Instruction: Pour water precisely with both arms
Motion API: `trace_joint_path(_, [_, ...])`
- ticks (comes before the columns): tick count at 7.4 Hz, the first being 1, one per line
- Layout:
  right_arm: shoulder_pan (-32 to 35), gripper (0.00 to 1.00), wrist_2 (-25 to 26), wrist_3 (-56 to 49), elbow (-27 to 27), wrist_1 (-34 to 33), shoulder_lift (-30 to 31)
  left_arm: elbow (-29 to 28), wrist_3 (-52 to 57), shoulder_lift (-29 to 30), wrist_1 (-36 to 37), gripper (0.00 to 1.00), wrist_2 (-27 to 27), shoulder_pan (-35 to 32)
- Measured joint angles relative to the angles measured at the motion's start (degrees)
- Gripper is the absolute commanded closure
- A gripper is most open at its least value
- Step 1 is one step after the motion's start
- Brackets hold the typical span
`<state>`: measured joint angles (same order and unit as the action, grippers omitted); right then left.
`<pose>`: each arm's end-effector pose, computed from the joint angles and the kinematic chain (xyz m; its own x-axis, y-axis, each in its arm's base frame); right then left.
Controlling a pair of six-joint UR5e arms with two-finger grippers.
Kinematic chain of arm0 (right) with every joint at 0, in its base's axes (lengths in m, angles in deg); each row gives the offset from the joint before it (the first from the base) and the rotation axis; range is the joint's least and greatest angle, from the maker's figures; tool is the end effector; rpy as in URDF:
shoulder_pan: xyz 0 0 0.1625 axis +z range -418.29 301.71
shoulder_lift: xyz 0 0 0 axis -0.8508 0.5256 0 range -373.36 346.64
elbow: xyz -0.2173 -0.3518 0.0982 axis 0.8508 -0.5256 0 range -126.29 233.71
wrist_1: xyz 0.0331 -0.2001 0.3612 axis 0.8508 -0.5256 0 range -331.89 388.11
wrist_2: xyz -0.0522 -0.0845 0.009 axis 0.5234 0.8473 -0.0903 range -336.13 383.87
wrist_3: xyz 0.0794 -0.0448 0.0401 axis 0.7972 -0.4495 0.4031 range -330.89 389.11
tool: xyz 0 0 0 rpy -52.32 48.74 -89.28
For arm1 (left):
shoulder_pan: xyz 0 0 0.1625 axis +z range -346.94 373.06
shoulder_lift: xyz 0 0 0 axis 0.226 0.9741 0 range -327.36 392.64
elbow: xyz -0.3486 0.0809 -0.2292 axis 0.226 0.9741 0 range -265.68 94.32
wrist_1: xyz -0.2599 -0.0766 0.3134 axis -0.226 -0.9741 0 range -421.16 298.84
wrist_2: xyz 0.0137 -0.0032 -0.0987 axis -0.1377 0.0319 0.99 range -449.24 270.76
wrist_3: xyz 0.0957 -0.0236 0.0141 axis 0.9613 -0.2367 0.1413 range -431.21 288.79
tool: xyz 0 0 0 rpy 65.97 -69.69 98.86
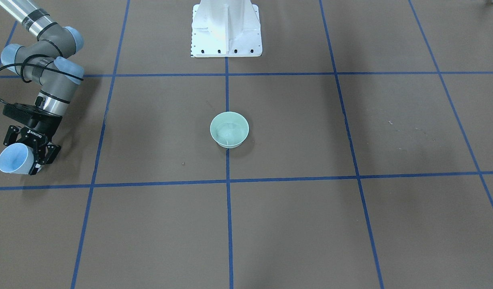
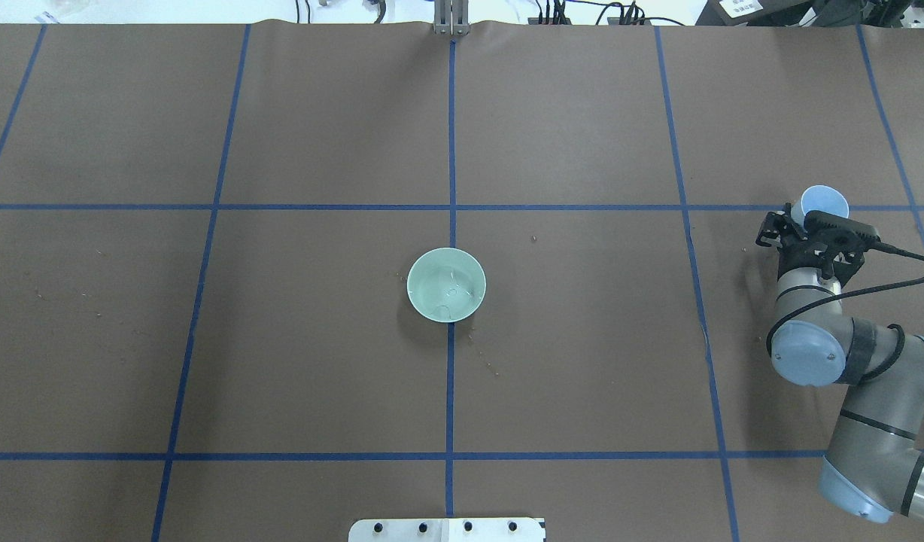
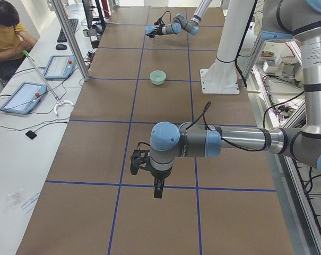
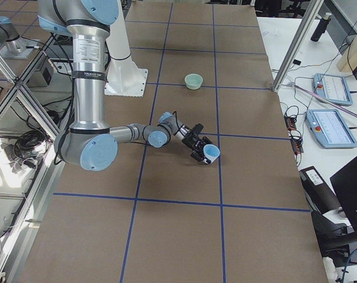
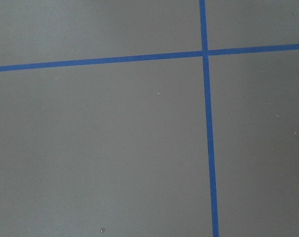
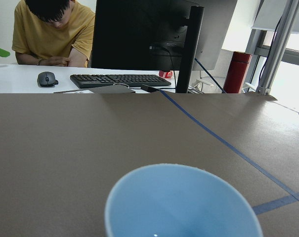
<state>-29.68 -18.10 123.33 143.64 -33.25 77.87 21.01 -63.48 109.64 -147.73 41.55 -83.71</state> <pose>-0.3415 -0.4226 0.6096 0.7321 0.4554 0.5066 -0.6757 0.3911 0.6248 -0.1145 -0.3850 0.6263 0.7612 0.0480 -0.6467 0.0156 0.9956 0.0923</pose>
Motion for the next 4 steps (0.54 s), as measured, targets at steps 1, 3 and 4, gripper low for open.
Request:
trace_joint_path(1, [-0.02, 0.01, 0.35, 0.40, -0.51, 0.01, -0.10, 0.03, 0.00, 0.00, 0.00, 0.00, 0.00, 0.00])
trace_joint_path(3, [-0.08, 0.01, 0.55, 0.59, -0.77, -0.03, -0.34, 0.04, 0.00, 0.02, 0.00, 0.00, 0.00, -0.01])
trace_joint_path(4, [-0.07, 0.01, 0.56, 0.61, -0.76, 0.01, -0.44, 0.02, 0.00, 0.09, 0.00, 0.00, 0.00, -0.02])
